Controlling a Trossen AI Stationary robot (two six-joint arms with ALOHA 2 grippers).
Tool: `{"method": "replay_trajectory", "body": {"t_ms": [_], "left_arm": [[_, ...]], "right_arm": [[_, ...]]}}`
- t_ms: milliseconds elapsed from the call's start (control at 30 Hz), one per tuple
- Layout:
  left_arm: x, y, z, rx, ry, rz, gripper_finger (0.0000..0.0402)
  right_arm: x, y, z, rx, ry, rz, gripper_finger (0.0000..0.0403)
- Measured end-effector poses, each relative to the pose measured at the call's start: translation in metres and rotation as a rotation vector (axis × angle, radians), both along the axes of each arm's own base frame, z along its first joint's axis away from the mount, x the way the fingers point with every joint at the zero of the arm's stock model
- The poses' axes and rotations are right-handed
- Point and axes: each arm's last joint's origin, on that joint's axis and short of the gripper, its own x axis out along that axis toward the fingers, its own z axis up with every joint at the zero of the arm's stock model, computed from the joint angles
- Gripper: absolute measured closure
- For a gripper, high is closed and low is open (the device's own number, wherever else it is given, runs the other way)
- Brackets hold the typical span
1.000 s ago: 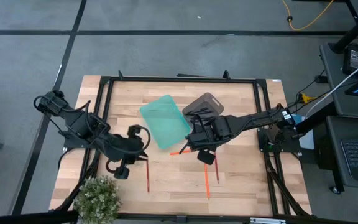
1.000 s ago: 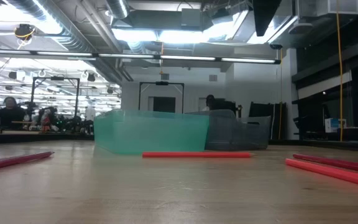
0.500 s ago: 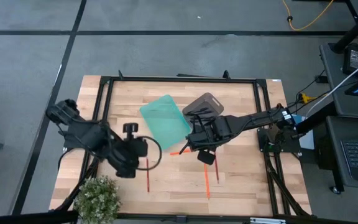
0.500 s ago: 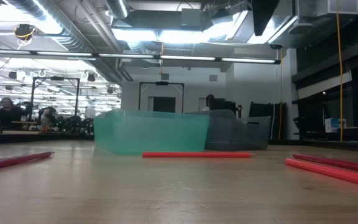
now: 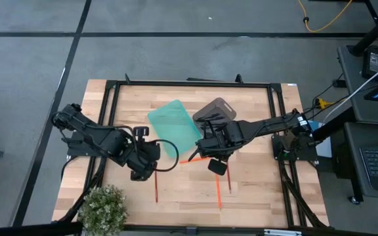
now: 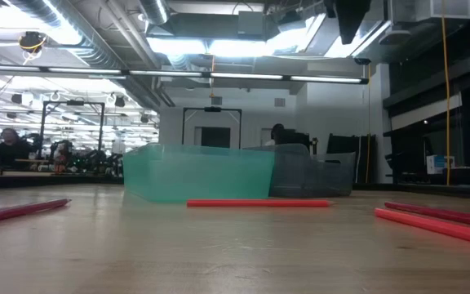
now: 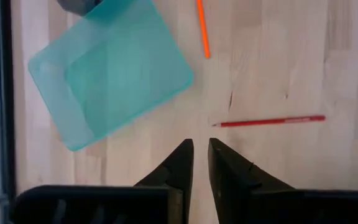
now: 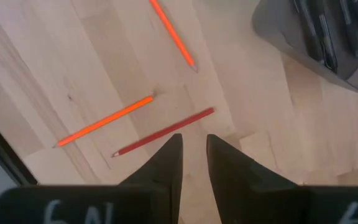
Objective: Sort pens & pencils
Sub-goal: Put the left red pencil into the light blue bin
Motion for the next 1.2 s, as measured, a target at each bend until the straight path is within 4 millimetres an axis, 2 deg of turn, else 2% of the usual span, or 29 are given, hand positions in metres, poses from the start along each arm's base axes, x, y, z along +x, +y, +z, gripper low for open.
{"method": "replay_trajectory", "body": {"t_ms": [133, 333, 567, 700, 867, 967, 1100, 1200], "left_arm": [[0.0, 0.001, -0.001, 0.033, 0.02, -0.081, 0.0358], [0.001, 0.001, -0.001, 0.037, 0.018, -0.095, 0.0358], [0.002, 0.004, -0.003, 0.046, -0.058, 0.121, 0.0358], [0.003, 0.012, -0.024, 0.039, -0.006, 0.253, 0.0358], [-0.018, 0.031, -0.059, -0.028, 0.126, 0.474, 0.0358], [-0.032, 0.037, -0.07, -0.037, 0.122, 0.622, 0.0358], [-0.036, 0.029, -0.075, -0.066, 0.094, 0.736, 0.0358], [-0.026, 0.019, -0.08, -0.134, 0.037, 0.75, 0.0358]], "right_arm": [[-0.001, 0.0, 0.0, -0.004, 0.006, 0.008, 0.0328], [0.0, -0.005, 0.0, -0.013, 0.013, 0.125, 0.0328], [0.004, -0.024, 0.0, -0.084, 0.009, 0.081, 0.0328], [0.001, -0.035, -0.001, -0.158, 0.013, 0.089, 0.0328], [-0.032, -0.062, 0.006, -0.204, 0.022, -0.01, 0.0328], [-0.059, -0.076, 0.012, -0.197, 0.001, -0.127, 0.0328], [-0.095, -0.084, 0.022, -0.116, -0.041, -0.275, 0.0328], [-0.114, -0.083, 0.026, -0.061, -0.069, -0.358, 0.0328]]}}
